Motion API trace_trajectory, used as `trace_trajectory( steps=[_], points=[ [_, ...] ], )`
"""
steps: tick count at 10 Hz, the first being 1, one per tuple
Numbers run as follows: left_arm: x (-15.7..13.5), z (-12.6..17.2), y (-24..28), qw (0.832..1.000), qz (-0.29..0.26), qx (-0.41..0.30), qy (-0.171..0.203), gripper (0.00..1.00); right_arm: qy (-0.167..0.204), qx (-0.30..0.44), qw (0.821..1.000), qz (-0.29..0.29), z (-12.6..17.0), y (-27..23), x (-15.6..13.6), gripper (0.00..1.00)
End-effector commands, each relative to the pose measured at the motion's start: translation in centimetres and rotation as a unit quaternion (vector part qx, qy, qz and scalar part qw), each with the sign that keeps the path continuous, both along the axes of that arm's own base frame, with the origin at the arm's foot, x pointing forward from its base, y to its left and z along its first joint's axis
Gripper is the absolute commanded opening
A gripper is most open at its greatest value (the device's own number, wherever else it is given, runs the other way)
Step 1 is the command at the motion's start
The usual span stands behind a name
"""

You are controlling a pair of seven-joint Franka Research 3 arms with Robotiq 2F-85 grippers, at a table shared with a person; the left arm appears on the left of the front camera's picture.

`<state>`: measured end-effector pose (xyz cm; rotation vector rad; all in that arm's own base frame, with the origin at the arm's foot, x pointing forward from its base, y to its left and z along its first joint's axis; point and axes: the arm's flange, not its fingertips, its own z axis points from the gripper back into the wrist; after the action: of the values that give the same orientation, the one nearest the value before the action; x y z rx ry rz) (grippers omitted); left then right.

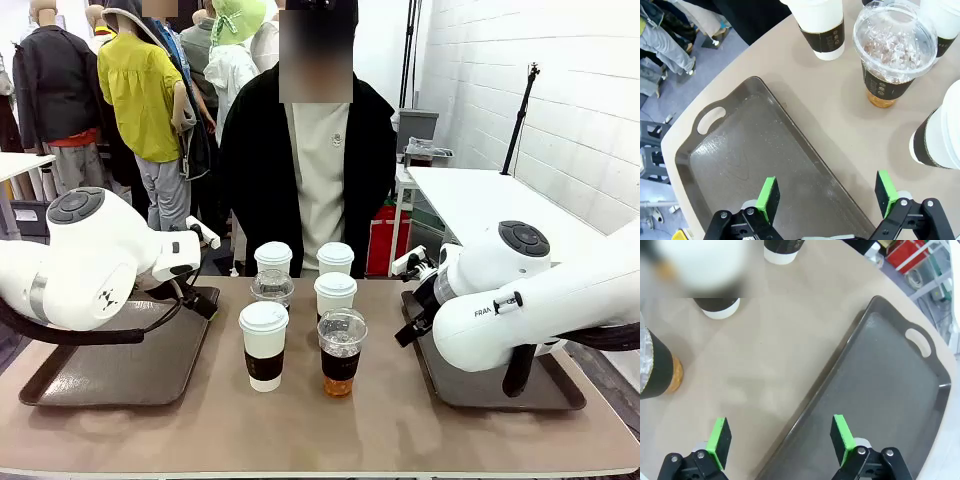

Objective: Distribute the coffee onto the tray.
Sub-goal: Pick up one iced Americano and place it on the right Handle tray.

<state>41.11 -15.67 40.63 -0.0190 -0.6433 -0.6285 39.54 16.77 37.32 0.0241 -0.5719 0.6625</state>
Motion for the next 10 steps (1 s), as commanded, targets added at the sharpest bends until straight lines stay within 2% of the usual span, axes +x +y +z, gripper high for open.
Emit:
trace_trajectory(
  steps=[1, 10],
  points=[
    [0.0, 0.16, 0.0, 1.0, 0.0, -0.001, -0.002, 1.0, 0.0, 0.0, 1.0, 0.0, 0.0, 0.0, 0.0, 1.0],
    [0.0, 0.16, 0.0, 1.0, 0.0, -0.001, -0.002, 1.0, 0.0, 0.0, 1.0, 0.0, 0.0, 0.0, 0.0, 1.0]
  ],
)
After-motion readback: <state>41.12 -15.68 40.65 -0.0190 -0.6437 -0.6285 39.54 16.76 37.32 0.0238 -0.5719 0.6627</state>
